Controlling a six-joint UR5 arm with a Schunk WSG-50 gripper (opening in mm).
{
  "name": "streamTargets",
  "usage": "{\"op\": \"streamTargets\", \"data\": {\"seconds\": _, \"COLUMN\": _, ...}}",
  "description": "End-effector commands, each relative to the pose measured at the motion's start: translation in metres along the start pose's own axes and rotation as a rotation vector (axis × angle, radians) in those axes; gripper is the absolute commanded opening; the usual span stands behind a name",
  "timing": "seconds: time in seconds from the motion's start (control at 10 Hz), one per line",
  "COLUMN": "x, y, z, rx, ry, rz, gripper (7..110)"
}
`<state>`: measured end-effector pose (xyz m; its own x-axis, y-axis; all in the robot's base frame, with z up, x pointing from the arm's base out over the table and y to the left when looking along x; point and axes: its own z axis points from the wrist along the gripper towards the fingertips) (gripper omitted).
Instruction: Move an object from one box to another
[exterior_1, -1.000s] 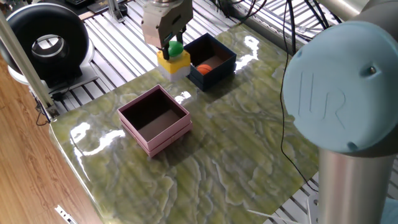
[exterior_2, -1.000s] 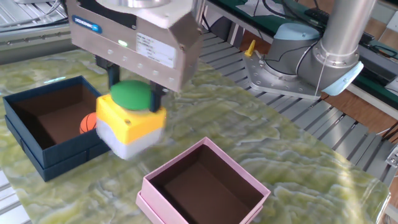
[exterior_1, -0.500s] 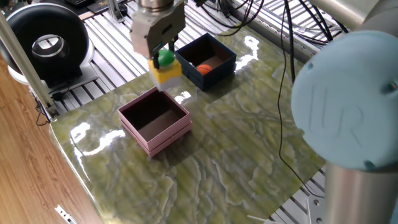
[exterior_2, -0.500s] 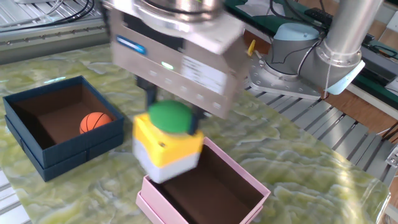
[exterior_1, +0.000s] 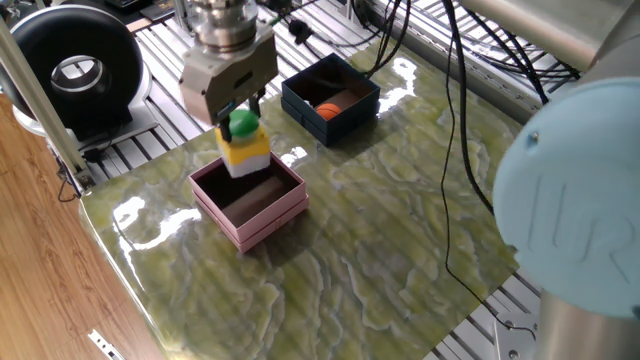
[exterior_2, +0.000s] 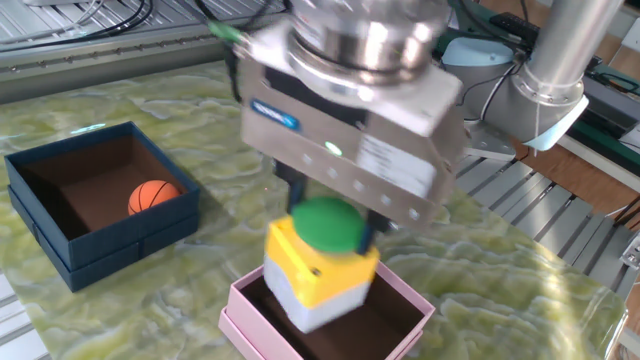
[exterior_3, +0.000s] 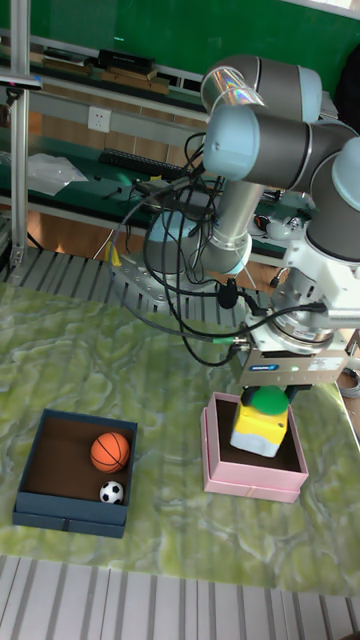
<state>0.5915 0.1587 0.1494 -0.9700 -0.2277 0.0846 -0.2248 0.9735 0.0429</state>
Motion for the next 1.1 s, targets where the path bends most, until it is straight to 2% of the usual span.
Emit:
{"op": "streamTargets", "data": {"seconds": 0.0, "x": 0.006, "y": 0.027, "z": 0.011, "rx": -0.038, "ry": 0.004, "rz": -0.037, "gripper": 7}}
{"op": "streamTargets", "data": {"seconds": 0.2, "x": 0.009, "y": 0.030, "z": 0.016, "rx": -0.038, "ry": 0.004, "rz": -0.084, "gripper": 7}}
{"op": "streamTargets", "data": {"seconds": 0.4, "x": 0.014, "y": 0.029, "z": 0.020, "rx": -0.023, "ry": 0.027, "rz": -0.148, "gripper": 7}}
{"op": "streamTargets", "data": {"seconds": 0.5, "x": 0.015, "y": 0.034, "z": 0.023, "rx": -0.041, "ry": 0.036, "rz": -0.162, "gripper": 7}}
{"op": "streamTargets", "data": {"seconds": 1.0, "x": -0.001, "y": 0.040, "z": 0.045, "rx": -0.029, "ry": 0.012, "rz": -0.187, "gripper": 7}}
